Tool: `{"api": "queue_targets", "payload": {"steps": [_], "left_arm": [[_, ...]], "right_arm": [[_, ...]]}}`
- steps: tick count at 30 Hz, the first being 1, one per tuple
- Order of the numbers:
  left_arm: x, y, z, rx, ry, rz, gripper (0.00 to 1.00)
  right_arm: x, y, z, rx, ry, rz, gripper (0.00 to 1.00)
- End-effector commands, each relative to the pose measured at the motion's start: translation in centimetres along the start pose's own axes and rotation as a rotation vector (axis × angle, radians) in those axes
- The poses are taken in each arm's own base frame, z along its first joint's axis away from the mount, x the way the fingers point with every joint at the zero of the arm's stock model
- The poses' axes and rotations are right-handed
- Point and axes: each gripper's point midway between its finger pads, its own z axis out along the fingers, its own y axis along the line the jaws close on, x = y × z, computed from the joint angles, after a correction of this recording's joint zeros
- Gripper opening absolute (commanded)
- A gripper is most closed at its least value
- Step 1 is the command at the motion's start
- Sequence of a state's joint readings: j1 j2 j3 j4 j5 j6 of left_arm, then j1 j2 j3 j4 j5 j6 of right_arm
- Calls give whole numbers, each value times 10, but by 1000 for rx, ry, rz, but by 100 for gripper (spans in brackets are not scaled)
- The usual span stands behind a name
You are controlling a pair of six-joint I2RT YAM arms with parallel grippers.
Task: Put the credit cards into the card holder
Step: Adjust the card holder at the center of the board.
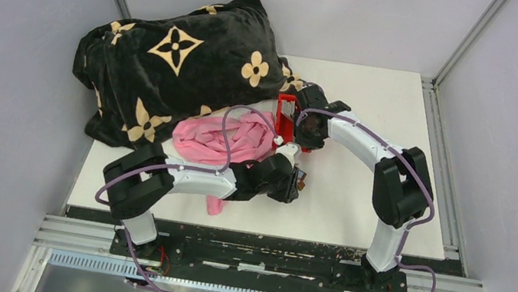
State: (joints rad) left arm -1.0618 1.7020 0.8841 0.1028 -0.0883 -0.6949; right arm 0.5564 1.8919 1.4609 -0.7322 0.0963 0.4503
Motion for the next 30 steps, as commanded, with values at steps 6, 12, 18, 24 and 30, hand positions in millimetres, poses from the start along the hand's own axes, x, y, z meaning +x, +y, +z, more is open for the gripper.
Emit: {"api": "queue_targets", "payload": {"steps": [6,12,18,24,30], "left_arm": [[-42,15,-21,-115,-97,90,42],[-41,43,-15,-207,-72,108,43],[-48,54,-18,-255,-101,107,44],[-49,68,-17,-303,-105,101,44],[-50,81,-18,-336,-112,95,44]], "right_arm": [[-39,8,-47,-36,-145,4,48],[-44,10,-48,-38,-152,5,48],[-48,12,-49,-40,-158,3,48],[-60,16,-55,-46,-175,-3,48],[-75,20,-58,-45,-188,-16,49]]}}
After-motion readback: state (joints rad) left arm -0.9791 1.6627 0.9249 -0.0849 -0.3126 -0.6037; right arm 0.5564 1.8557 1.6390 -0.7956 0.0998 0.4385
